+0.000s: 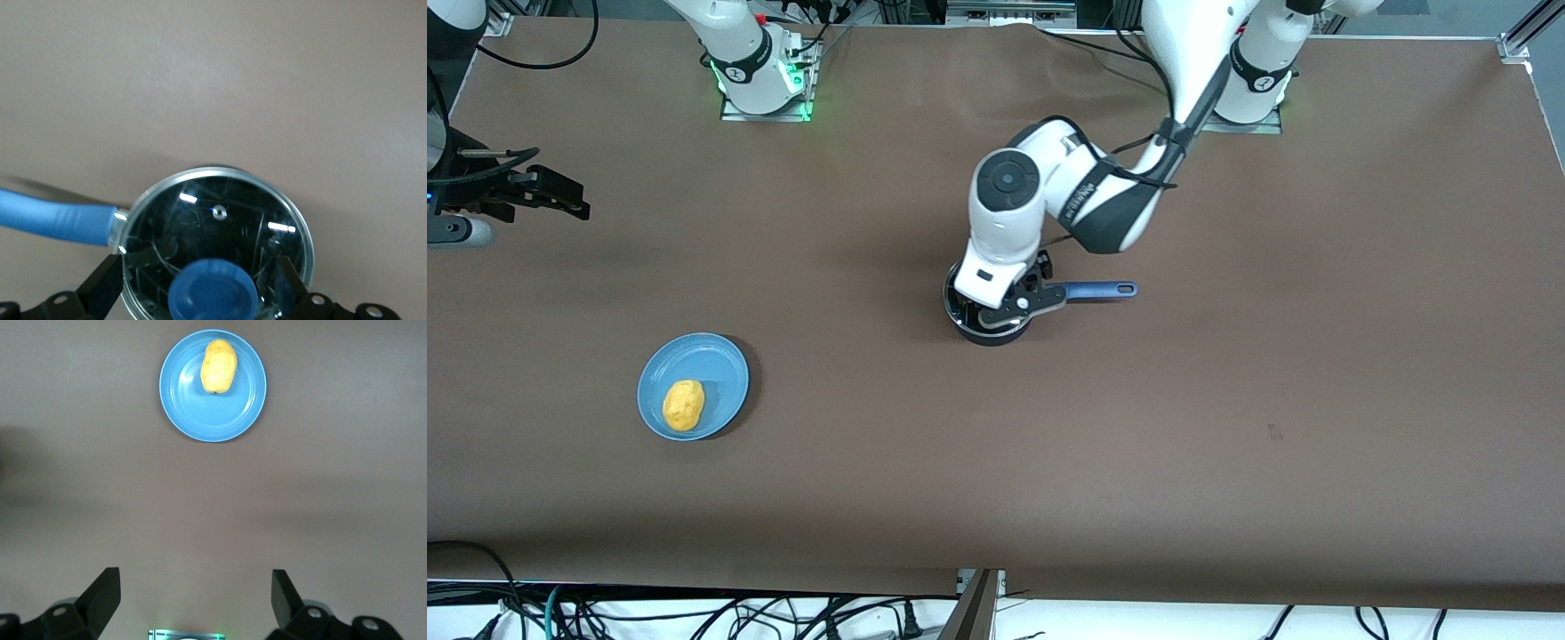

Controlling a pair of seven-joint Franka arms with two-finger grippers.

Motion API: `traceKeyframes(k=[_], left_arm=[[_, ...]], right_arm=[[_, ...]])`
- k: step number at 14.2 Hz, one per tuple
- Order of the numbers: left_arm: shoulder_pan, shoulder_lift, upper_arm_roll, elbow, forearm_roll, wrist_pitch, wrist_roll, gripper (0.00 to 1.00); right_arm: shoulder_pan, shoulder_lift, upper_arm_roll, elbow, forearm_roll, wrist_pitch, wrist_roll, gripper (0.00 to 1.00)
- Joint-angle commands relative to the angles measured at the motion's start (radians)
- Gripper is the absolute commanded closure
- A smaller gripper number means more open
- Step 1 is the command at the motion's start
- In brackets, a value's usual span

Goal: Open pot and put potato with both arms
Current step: 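Grasp the blue lid knob with the left gripper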

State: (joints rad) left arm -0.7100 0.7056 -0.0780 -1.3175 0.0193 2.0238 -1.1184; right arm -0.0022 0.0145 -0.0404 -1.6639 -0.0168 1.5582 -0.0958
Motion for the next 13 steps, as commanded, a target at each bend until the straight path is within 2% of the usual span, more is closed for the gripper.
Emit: traceKeyframes(k=[1, 10, 12, 13], left_arm=[[-0.035, 0.023, 0.010, 0.024, 0.028, -0.004, -0.052, 0.00], [-0.055, 0.040, 0.010, 0.000, 0.068, 0.033, -0.070, 0.00], [-0.055, 0.040, 0.010, -0.003, 0.068, 0.038, -0.072, 0.05], [-0.055, 0.040, 0.010, -0.005, 0.076, 0.038, -0.072, 0.12]], right_arm=[[-0.001, -0.001, 0.001, 0.015, -0.008, -0.021, 0.002, 0.00], [-0.001, -0.001, -0.001, 0.015, -0.005, -0.021, 0.004, 0.00], [-0.001, -0.001, -0.003, 0.015, -0.005, -0.023, 0.002, 0.00], [-0.002, -0.001, -0.003, 0.015, -0.005, -0.027, 0.002, 0.00]])
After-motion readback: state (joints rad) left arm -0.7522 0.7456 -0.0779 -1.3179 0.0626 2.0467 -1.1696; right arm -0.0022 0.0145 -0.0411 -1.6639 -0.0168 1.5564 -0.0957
